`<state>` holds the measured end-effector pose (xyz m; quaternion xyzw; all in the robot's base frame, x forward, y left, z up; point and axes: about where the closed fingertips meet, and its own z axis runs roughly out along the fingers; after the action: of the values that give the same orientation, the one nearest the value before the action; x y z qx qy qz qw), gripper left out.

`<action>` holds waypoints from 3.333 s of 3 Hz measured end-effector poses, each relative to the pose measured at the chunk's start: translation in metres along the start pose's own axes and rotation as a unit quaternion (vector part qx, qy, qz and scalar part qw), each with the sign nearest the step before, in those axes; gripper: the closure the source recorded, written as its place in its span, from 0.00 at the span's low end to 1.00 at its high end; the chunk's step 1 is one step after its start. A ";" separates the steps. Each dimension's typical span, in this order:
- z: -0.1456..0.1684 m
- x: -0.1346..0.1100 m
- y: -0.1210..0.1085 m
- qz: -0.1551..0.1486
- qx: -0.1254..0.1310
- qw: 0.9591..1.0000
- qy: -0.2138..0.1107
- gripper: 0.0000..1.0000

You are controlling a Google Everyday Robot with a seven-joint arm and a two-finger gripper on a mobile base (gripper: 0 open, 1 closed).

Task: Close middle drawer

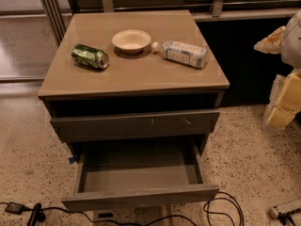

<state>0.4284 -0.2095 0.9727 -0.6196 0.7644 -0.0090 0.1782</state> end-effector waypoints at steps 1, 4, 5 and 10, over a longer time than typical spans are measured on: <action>0.013 -0.002 0.010 -0.011 -0.016 0.999 -0.040 0.00; 0.084 0.011 0.040 0.000 -0.029 0.993 -0.114 0.42; 0.136 0.024 0.050 0.014 -0.035 0.993 -0.111 0.65; 0.198 0.046 0.057 0.041 -0.036 0.987 -0.150 1.00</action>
Offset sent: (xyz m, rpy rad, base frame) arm -0.0150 0.0140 -0.0489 0.2509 -0.0091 0.1124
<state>0.4231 -0.1992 0.7615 -0.5885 0.7533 0.1191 0.2683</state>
